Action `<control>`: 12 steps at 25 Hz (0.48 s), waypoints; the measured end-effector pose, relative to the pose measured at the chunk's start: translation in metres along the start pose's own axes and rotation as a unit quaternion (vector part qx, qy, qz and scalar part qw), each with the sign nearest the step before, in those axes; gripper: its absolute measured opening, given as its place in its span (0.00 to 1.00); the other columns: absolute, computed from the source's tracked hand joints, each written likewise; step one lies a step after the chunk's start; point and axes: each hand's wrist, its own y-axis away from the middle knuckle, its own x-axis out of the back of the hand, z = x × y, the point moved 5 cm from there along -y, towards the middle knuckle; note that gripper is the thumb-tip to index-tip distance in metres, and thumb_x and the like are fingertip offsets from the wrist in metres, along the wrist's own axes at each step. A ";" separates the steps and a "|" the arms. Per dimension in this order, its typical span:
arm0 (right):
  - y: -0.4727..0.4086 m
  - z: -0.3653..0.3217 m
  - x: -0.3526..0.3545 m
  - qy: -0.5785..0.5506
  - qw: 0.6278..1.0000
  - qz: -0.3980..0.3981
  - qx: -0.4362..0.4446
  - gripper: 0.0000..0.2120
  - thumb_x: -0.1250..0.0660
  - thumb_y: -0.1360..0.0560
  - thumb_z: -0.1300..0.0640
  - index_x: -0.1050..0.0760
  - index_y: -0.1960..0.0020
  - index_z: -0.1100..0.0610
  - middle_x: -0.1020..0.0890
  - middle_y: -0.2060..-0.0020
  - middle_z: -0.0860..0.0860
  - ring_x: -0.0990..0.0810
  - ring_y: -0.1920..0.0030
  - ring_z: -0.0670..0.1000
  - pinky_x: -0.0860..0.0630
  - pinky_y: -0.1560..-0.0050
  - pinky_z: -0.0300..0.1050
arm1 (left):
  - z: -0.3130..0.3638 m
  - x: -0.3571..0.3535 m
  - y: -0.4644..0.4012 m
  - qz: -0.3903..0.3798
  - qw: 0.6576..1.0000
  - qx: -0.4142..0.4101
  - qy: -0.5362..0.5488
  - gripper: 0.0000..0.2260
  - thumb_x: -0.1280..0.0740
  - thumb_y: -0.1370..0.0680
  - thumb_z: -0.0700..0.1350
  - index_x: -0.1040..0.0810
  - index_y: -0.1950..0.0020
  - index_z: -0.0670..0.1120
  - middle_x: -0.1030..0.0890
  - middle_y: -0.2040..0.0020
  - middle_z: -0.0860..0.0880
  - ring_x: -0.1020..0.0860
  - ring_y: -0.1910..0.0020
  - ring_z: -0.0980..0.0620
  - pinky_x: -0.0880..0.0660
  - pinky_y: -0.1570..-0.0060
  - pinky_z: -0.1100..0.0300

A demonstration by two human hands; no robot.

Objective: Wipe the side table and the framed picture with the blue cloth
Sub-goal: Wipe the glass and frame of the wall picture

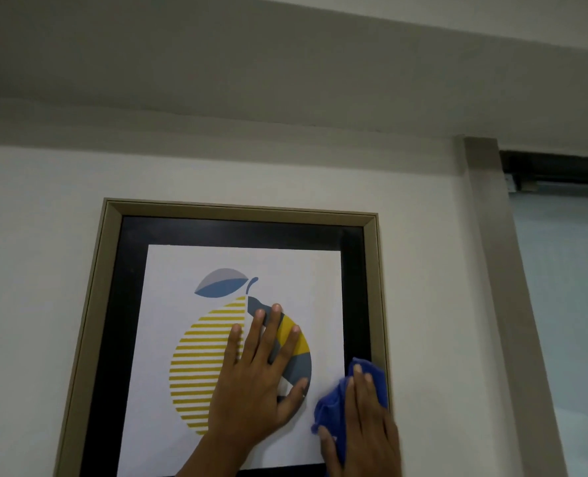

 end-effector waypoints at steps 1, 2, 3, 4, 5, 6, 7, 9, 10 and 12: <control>-0.011 0.000 0.003 -0.014 1.000 -0.002 -0.004 0.37 0.54 0.19 0.36 0.45 0.22 0.64 0.38 0.25 0.58 0.48 0.21 0.55 0.45 0.26 0.47 | -0.001 0.001 -0.001 -0.006 1.000 0.002 -0.002 0.34 0.47 0.21 0.67 0.40 0.20 0.50 0.42 0.19 0.42 0.45 0.20 0.39 0.49 0.25 0.41; -0.031 0.001 0.007 -0.028 0.999 -0.009 -0.015 0.37 0.50 0.20 0.36 0.40 0.24 0.65 0.36 0.25 0.58 0.40 0.23 0.57 0.40 0.28 0.48 | -0.001 0.000 0.000 -0.009 1.000 -0.003 -0.002 0.34 0.47 0.21 0.67 0.41 0.20 0.50 0.42 0.19 0.42 0.46 0.20 0.39 0.50 0.24 0.41; -0.058 0.004 0.011 -0.052 0.998 -0.008 -0.034 0.37 0.46 0.21 0.37 0.38 0.24 0.64 0.36 0.25 0.58 0.34 0.26 0.58 0.37 0.29 0.49 | -0.002 -0.001 0.000 -0.006 1.000 -0.003 0.001 0.34 0.46 0.21 0.67 0.42 0.20 0.50 0.43 0.18 0.42 0.47 0.20 0.40 0.52 0.23 0.42; -0.091 0.008 0.015 -0.070 0.996 0.000 -0.047 0.37 0.44 0.21 0.38 0.38 0.24 0.64 0.36 0.24 0.58 0.33 0.27 0.59 0.37 0.29 0.49 | -0.002 -0.002 0.001 0.003 1.000 -0.001 0.000 0.35 0.46 0.21 0.67 0.42 0.19 0.50 0.44 0.18 0.42 0.48 0.19 0.40 0.54 0.23 0.43; -0.128 0.012 0.020 -0.080 0.996 0.015 -0.048 0.36 0.43 0.21 0.39 0.39 0.23 0.63 0.36 0.24 0.57 0.33 0.26 0.58 0.37 0.29 0.49 | -0.002 -0.004 0.001 0.001 1.000 -0.001 -0.002 0.34 0.46 0.21 0.67 0.43 0.19 0.51 0.44 0.18 0.43 0.48 0.19 0.40 0.56 0.22 0.43; -0.162 0.015 0.025 -0.080 0.995 0.025 -0.050 0.34 0.43 0.21 0.40 0.39 0.23 0.63 0.36 0.24 0.57 0.35 0.25 0.58 0.37 0.28 0.50 | -0.001 -0.005 0.002 -0.003 1.000 -0.002 0.002 0.34 0.47 0.21 0.67 0.43 0.19 0.51 0.45 0.18 0.43 0.48 0.19 0.41 0.56 0.22 0.43; -0.188 0.017 0.028 -0.076 0.995 0.037 -0.050 0.33 0.43 0.20 0.42 0.37 0.24 0.63 0.35 0.24 0.57 0.35 0.25 0.57 0.37 0.28 0.51 | -0.001 -0.005 0.002 0.001 1.000 -0.005 0.009 0.33 0.47 0.21 0.67 0.42 0.19 0.51 0.45 0.17 0.44 0.48 0.19 0.41 0.54 0.22 0.42; -0.208 0.017 0.027 -0.073 0.994 0.064 -0.051 0.31 0.44 0.19 0.43 0.35 0.25 0.64 0.33 0.25 0.58 0.35 0.25 0.58 0.36 0.29 0.51 | -0.003 -0.005 0.002 0.019 1.000 -0.007 0.013 0.33 0.46 0.21 0.65 0.40 0.20 0.51 0.46 0.17 0.44 0.48 0.19 0.42 0.51 0.23 0.40; -0.198 0.019 0.024 -0.075 0.993 0.075 -0.057 0.31 0.44 0.19 0.43 0.36 0.25 0.64 0.34 0.25 0.58 0.36 0.25 0.57 0.36 0.28 0.50 | -0.002 -0.005 0.002 0.022 1.000 -0.008 0.009 0.32 0.45 0.20 0.65 0.39 0.20 0.50 0.46 0.17 0.43 0.48 0.19 0.42 0.49 0.23 0.39; -0.147 0.018 0.014 -0.088 0.992 0.066 -0.068 0.32 0.45 0.19 0.43 0.39 0.23 0.64 0.36 0.24 0.57 0.38 0.24 0.56 0.40 0.27 0.47 | -0.001 -0.003 0.002 0.021 1.000 -0.012 0.009 0.33 0.45 0.20 0.64 0.40 0.19 0.49 0.46 0.17 0.42 0.49 0.19 0.41 0.49 0.23 0.38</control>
